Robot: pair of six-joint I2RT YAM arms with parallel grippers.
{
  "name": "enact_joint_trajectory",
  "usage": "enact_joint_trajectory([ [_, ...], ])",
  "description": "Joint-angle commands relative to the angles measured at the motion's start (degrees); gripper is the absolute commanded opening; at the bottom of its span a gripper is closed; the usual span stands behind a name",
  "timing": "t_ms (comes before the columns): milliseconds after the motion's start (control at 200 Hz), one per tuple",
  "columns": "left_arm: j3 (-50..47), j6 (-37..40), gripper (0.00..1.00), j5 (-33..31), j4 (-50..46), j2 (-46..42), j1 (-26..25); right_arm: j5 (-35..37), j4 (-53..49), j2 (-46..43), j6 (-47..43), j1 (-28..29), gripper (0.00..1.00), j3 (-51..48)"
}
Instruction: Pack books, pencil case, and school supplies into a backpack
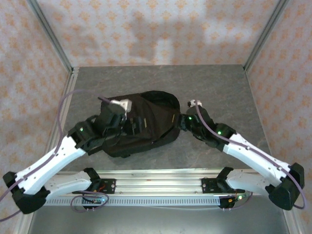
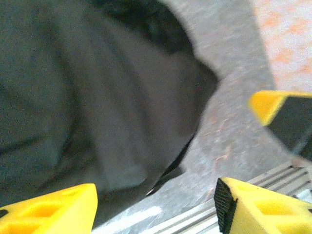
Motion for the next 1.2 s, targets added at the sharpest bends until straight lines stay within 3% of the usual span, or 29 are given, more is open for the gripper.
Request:
enact_joint_trajectory([
  [0, -8.3, -8.34, 0.64, -1.03, -0.96, -4.8, 0.29, -12.62, -3.87, 4.11, -3.93, 1.01, 0.49, 3.11],
  [230, -16.84, -5.62, 0.55, 8.18, -2.83, -9.42, 0.03, -18.68, -10.15, 11.84, -8.8, 2.57, 0.49, 8.86],
  [405, -19.56, -4.54, 0.48, 7.95, -4.56, -10.46, -0.06, -22.18, -11.82, 16.54, -7.98, 3.01, 0.48, 11.73],
  [696, -22.08, -4.08, 0.48, 5.88, -4.33, -11.02, 0.0, -25.88, -10.32, 18.64, -5.67, 3.96, 0.41, 11.14],
  [1191, -22.63, -3.25, 0.49, 1.77, -3.38, -8.99, 0.29, -31.52, -9.19, 18.77, -4.68, 5.94, 0.39, 8.95],
])
